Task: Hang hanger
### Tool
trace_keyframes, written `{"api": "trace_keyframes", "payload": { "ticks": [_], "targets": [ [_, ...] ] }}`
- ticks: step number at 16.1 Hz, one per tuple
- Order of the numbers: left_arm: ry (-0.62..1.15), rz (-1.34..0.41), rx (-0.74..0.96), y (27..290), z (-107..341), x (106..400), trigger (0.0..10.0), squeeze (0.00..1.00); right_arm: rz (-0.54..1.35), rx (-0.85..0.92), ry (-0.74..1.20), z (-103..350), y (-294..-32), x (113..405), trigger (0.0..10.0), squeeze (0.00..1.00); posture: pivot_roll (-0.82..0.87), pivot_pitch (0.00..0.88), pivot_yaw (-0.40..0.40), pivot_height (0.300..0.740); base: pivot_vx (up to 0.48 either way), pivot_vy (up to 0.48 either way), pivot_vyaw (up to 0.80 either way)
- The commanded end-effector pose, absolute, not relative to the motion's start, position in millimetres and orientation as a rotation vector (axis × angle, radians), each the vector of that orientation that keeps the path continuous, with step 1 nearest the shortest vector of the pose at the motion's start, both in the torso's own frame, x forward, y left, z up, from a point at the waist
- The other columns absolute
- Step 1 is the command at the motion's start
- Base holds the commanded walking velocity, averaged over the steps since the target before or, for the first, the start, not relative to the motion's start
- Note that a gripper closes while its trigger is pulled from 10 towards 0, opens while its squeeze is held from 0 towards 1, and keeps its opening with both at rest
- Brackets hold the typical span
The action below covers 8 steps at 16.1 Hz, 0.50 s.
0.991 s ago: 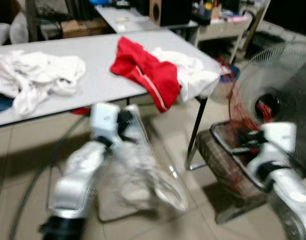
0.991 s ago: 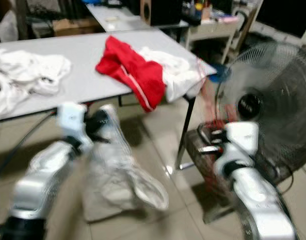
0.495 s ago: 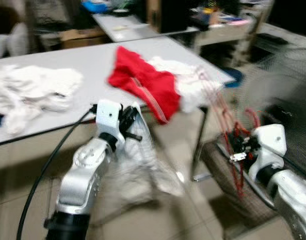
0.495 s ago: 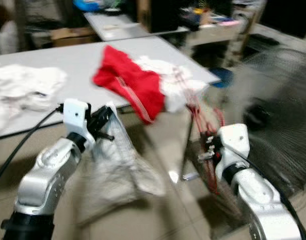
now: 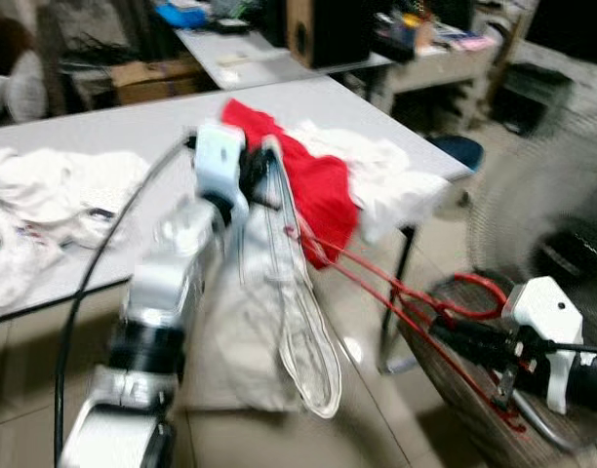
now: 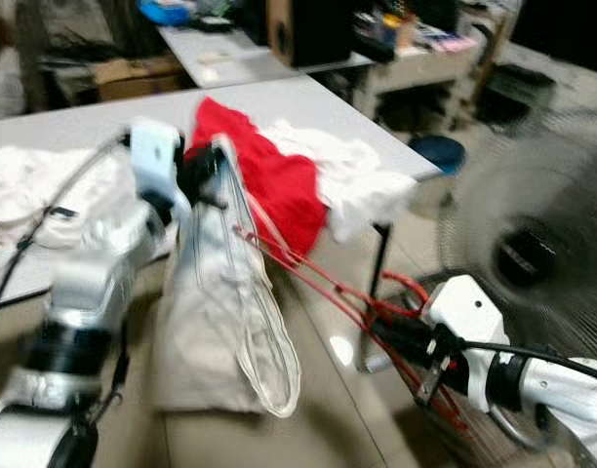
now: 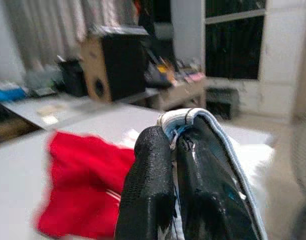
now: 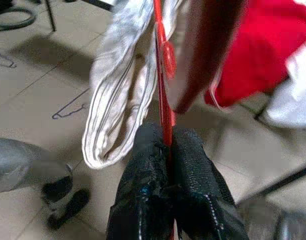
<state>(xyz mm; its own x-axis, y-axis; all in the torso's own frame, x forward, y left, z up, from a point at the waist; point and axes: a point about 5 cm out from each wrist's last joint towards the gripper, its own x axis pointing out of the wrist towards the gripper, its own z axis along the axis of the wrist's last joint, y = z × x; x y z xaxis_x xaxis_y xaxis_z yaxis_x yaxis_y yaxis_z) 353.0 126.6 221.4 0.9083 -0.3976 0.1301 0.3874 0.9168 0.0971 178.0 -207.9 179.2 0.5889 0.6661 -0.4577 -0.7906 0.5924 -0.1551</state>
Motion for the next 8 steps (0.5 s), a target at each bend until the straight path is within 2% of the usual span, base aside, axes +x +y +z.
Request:
{"api": "trace_keyframes", "payload": {
  "ticks": [1,8],
  "targets": [
    [-0.231,-0.408,0.054,131,245,356,10.0,0.00,0.939,-0.362,0.357,181,-197,180,10.0,0.00,-0.15,0.000,0.007,0.740,0.431,0.000,0.00],
    [-0.422,-0.623,0.045,109,308,336,10.0,0.00,1.029,-0.423,0.400,165,-173,218,10.0,0.00,-0.11,0.000,-0.044,0.740,0.429,0.000,0.00]
  ]
}}
